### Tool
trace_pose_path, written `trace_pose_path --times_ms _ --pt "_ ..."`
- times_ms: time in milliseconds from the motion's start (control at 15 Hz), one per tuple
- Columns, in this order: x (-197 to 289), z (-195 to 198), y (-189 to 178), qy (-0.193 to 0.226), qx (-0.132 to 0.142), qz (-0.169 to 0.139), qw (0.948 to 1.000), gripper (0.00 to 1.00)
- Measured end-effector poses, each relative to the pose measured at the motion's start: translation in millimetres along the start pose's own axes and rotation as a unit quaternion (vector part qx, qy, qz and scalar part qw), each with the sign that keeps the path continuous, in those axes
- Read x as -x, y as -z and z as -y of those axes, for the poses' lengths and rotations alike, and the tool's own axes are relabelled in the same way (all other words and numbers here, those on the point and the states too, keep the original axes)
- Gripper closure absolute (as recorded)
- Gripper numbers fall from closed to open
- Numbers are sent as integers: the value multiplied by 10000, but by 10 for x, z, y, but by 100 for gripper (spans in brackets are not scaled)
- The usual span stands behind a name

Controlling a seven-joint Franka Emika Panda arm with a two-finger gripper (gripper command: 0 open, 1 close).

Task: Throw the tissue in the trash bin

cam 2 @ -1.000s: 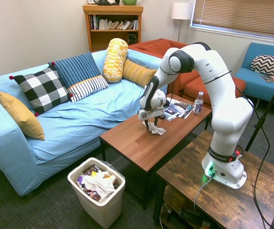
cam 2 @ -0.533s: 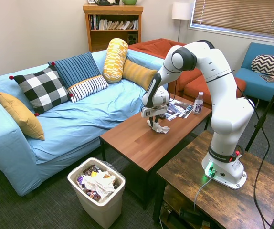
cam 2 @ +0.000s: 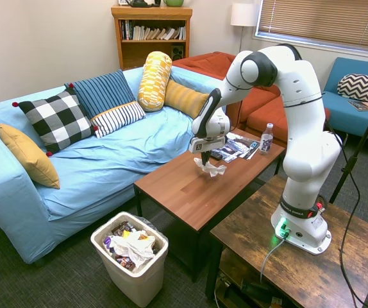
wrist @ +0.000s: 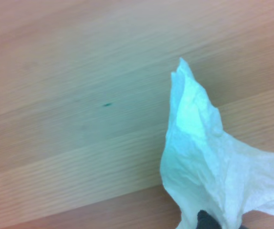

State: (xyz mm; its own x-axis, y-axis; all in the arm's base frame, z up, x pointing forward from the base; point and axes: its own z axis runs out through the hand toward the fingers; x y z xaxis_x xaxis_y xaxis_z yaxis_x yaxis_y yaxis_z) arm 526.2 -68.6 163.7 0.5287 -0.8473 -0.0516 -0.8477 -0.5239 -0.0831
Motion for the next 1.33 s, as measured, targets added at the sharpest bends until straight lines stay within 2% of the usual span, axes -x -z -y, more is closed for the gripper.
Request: trace_pose_path --times_ms 267,533,733,933,1067,1200,1267,1333 --pt "859 576 407 656 -203 -170 9975 100" --pt "2022 1197 552 1313 -248 -452 9900 100" --pt "2866 1548 393 1858 -267 -467 9811 100" --pt "3602 1775 3 2310 -168 -463 9717 100" --pt "3953 1893 -222 2568 -148 -428 9654 100" --pt "4173 2003 -427 2710 -135 -448 9614 100" --pt "4243 2059 -529 2727 -128 -480 9608 0" --pt "4291 2106 -625 2727 -120 -508 9607 0"
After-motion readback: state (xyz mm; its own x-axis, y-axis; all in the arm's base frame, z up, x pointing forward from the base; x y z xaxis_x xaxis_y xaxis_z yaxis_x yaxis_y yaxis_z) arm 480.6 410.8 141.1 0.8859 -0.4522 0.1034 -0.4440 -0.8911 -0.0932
